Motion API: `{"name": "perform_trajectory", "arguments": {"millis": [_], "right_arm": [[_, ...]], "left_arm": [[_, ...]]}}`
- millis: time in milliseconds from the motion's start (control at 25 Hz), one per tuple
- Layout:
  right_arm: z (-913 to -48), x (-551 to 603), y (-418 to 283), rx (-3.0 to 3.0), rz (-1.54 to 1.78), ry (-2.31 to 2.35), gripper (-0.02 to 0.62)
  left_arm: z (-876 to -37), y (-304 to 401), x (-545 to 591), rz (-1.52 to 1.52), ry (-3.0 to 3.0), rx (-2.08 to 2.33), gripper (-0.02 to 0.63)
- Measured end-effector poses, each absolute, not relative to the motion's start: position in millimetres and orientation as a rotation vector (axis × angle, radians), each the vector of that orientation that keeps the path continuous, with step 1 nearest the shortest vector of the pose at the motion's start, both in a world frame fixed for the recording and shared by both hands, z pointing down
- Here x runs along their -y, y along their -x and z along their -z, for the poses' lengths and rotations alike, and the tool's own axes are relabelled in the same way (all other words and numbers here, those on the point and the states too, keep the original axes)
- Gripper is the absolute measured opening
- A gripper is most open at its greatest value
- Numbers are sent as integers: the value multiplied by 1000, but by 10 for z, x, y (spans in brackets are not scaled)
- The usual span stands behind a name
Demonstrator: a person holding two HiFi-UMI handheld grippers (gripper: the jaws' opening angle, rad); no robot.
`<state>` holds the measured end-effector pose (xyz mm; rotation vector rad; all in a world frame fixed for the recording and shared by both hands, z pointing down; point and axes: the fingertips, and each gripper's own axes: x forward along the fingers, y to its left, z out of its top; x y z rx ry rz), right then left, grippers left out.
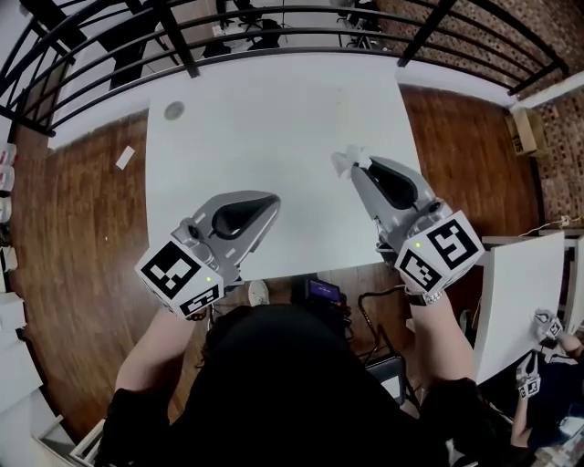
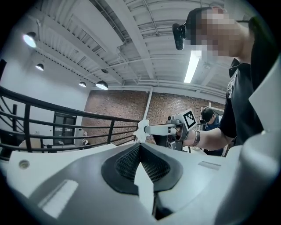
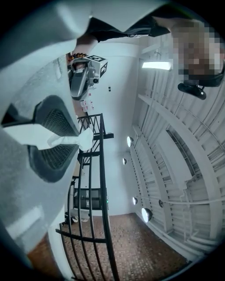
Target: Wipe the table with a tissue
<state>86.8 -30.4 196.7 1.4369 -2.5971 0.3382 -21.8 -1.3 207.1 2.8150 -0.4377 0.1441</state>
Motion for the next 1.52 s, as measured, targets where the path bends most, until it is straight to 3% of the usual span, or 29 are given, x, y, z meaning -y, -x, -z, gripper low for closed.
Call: {"name": "perform_trajectory", "arguments": {"millis": [520, 1520], "right_arm": [[-2804, 735, -1373, 2520, -314, -1463, 43], [-3792, 2332, -2054, 2326, -375, -1441, 41]], "left_arm": [[-2867, -202, 267, -279, -2750, 569, 14], [-3460, -702, 1321, -424, -2597, 642, 14]]}}
